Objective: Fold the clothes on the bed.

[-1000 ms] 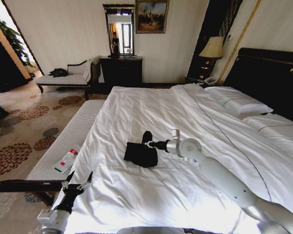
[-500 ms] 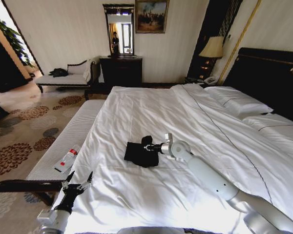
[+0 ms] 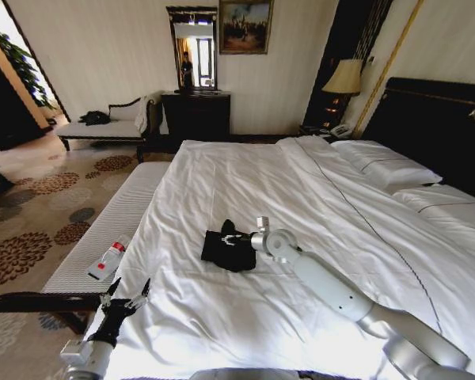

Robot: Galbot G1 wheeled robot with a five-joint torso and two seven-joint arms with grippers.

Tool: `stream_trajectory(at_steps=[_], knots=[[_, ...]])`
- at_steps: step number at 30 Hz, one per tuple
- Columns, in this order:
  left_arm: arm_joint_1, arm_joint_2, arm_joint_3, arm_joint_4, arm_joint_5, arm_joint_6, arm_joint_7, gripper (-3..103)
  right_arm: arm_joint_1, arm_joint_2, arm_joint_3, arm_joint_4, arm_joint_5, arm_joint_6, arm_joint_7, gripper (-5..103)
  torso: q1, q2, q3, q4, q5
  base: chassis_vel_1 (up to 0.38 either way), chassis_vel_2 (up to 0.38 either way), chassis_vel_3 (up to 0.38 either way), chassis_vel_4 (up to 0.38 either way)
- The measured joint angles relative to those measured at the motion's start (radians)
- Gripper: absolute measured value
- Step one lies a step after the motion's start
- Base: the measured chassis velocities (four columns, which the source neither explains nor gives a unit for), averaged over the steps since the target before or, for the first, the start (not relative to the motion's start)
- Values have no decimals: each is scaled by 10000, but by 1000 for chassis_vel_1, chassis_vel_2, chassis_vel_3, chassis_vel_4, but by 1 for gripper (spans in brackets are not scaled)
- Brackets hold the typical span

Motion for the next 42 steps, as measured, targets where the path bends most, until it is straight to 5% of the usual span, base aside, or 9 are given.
stream_trajectory(at_steps=[4, 6, 11, 17, 21, 25, 29, 36, 42], knots=[[0, 0, 0, 0, 0, 0, 0, 100, 376, 201, -742, 423, -267, 58, 16, 67, -1, 0, -1, -4, -1, 0, 0, 0, 0], [0, 0, 0, -1, 0, 0, 0, 100, 422, 268, -796, 451, -285, 63, 16, 67, 0, 0, -1, -3, 0, 0, 0, 0, 0], [0, 0, 0, 0, 0, 0, 0, 100, 499, 773, -767, 337, -584, 337, 39, 89, 0, 0, 0, 3, 1, 0, 0, 0, 0], [0, 0, 0, 0, 0, 0, -1, 100, -394, -256, 371, 829, -2741, 1899, -651, 100, 0, 0, 0, -6, 1, 0, 0, 0, 0], [0, 0, 0, 0, 0, 0, 1, 100, -1755, -1219, 1957, 1789, -5832, 3186, -1327, 100, -1, 0, 0, -6, 3, 0, 0, 0, 0], [0, 0, 0, 0, 0, 0, 0, 100, -3212, -1662, 3306, 2328, -7387, 4091, -1591, 100, -1, 1, -1, 0, 1, 0, 0, 0, 0], [0, 0, 0, -1, 0, 0, 0, 100, -5126, -1669, 5196, 2591, -8240, 4779, -1671, 100, -1, 1, -1, -3, 4, 0, 0, 0, 0], [0, 0, 0, -1, 0, 0, 0, 100, -8282, -1521, 8164, 3670, -8115, 5171, -1852, 100, -1, 2, -1, -3, -4, 0, 0, 0, 0], [0, 0, 0, 0, 0, 0, -1, 100, -10848, -70, 10352, 4343, -8682, 6275, -2235, 100, -2, 3, -2, -4, 1, 0, 0, 0, 0]])
